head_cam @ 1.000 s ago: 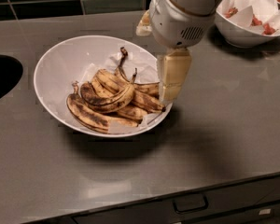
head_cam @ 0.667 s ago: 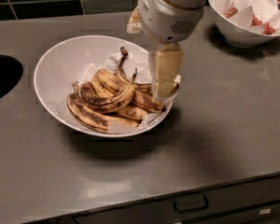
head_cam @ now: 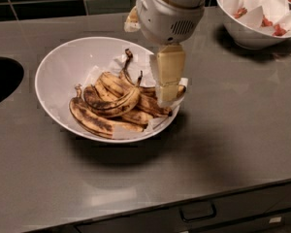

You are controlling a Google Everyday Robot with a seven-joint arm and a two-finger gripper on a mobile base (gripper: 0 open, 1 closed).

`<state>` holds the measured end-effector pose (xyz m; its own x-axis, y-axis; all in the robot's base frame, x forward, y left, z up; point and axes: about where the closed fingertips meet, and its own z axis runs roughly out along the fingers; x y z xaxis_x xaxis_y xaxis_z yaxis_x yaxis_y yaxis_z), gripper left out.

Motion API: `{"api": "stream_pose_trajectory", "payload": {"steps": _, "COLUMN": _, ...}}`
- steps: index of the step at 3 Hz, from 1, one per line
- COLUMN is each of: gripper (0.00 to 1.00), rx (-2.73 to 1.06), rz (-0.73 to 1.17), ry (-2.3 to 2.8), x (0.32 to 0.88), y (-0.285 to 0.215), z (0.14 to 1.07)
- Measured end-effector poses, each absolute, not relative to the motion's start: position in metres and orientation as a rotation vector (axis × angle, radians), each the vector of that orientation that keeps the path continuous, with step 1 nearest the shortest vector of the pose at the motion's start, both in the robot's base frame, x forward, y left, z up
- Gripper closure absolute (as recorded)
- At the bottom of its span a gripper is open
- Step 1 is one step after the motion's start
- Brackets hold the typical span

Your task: Pick banana from white bowl

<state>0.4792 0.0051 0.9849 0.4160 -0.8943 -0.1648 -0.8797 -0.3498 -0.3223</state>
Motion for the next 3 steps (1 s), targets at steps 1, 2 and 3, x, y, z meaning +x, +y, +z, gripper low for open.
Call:
{"api": "stream_pose_trajectory", "payload": {"steps": 1, "gripper": 0.0, "rx": -2.317, "rz": -0.056, "ry": 1.523, "x": 0.479, "y": 0.005, "z": 0.985}}
{"api": "stream_pose_trajectory", "payload": {"steps": 2, "gripper": 0.0, "rx": -2.341, "rz": -0.026, "ry": 1.485, "x": 0.482, "y": 0.019, "z": 0.979}}
{"api": "stream_pose_trajectory", "payload": {"steps": 3, "gripper": 0.02, "rx": -2.37, "rz": 0.013, "ry": 1.441, "x": 0.48, "y": 0.036, "z": 0.972}}
